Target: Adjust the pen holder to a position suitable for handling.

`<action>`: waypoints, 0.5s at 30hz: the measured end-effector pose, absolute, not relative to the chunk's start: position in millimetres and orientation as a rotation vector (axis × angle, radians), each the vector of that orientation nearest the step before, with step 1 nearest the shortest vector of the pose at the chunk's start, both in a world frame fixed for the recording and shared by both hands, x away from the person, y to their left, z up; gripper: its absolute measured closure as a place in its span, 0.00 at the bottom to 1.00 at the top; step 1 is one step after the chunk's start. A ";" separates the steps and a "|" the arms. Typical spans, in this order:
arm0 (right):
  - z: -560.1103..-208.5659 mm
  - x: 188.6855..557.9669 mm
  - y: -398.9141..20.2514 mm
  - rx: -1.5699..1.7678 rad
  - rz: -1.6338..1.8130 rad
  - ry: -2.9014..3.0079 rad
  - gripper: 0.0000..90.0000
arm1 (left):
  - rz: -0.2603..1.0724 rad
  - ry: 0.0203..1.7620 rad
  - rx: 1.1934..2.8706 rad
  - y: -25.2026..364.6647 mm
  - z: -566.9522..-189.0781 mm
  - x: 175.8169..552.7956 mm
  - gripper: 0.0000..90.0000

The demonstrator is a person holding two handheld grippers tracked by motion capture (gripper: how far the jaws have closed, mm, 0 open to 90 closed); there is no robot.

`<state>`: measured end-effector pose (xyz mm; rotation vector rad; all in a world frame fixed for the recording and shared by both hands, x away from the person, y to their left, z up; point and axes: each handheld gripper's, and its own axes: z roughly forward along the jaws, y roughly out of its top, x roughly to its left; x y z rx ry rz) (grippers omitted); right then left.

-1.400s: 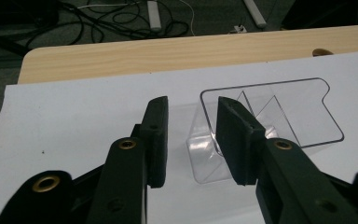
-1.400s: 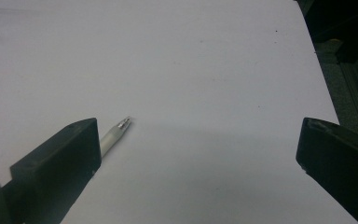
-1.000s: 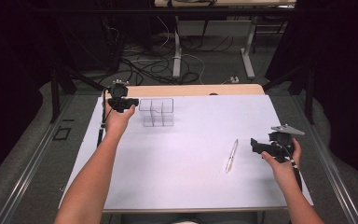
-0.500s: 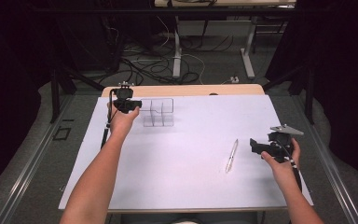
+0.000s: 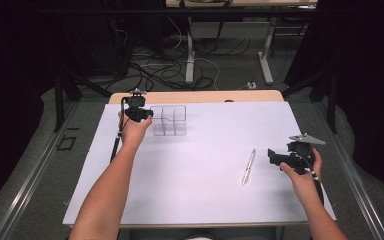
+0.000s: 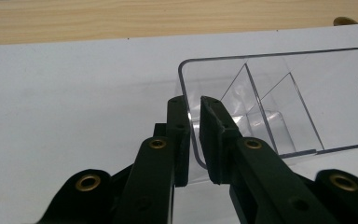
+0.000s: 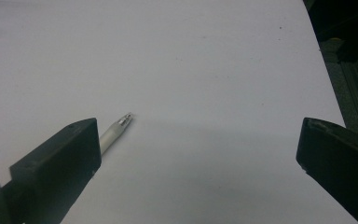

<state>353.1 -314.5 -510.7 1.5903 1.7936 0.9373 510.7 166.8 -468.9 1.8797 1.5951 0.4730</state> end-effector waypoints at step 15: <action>-511.3 353.8 -314.2 1.591 0.939 1.802 0.00 | 0.413 1.668 1.840 167.7 -468.1 510.4 0.96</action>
